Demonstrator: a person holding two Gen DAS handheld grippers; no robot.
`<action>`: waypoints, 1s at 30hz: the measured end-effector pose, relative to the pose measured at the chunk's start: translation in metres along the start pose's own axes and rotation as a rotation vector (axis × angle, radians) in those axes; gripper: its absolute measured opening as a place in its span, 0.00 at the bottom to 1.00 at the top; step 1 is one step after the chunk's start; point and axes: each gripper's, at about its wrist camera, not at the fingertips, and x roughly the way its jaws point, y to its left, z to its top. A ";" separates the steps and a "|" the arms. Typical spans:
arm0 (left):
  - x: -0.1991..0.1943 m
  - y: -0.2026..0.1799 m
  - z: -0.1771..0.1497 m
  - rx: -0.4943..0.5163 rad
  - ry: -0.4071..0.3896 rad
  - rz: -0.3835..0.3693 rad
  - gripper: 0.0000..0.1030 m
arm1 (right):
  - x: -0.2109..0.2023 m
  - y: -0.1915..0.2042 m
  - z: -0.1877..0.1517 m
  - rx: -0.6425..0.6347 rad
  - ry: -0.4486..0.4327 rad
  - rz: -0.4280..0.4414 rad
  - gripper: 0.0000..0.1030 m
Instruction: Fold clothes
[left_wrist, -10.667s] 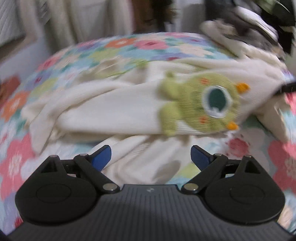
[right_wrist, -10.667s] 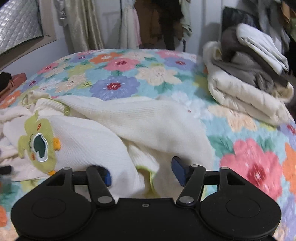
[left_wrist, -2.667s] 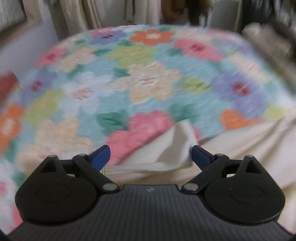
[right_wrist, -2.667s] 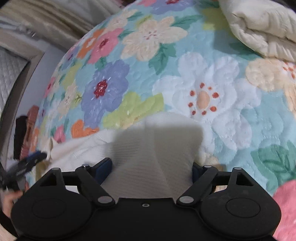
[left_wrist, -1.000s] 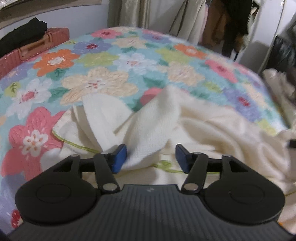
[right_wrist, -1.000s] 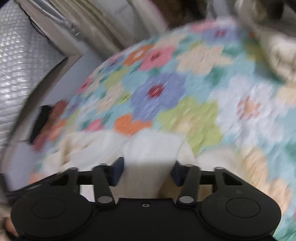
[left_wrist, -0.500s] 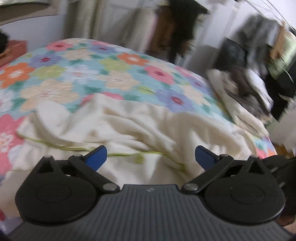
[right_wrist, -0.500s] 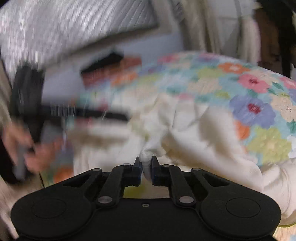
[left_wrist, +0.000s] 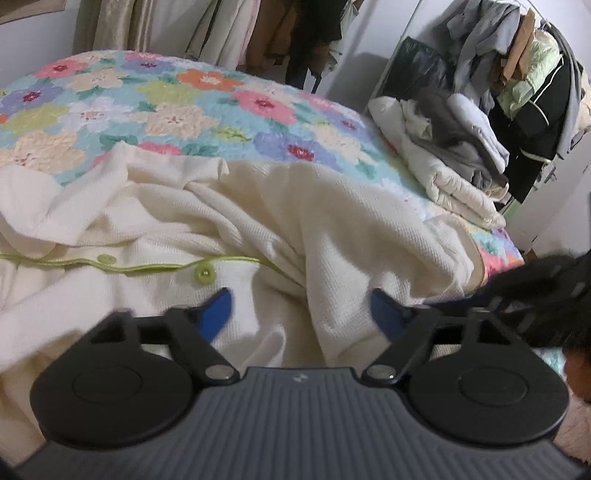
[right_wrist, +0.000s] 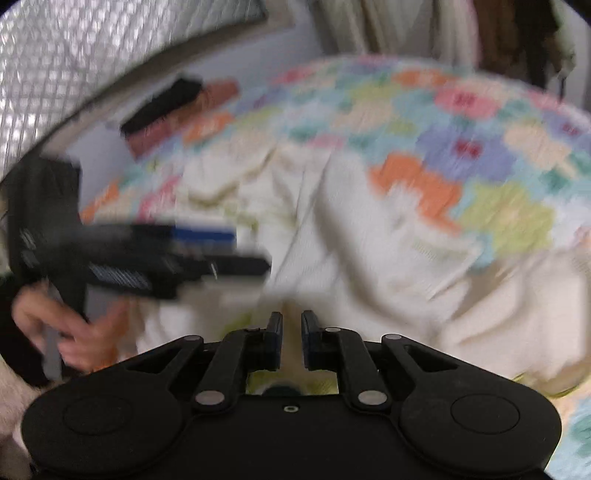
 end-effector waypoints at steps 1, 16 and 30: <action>0.001 -0.001 -0.001 0.005 0.002 0.004 0.64 | -0.010 -0.002 0.001 0.010 -0.039 -0.017 0.15; 0.005 -0.012 -0.004 0.031 -0.014 -0.039 0.71 | 0.016 -0.053 -0.008 0.026 -0.029 -0.140 0.52; 0.001 -0.041 -0.012 0.199 -0.058 -0.052 0.69 | -0.006 -0.030 -0.002 -0.171 -0.111 -0.358 0.11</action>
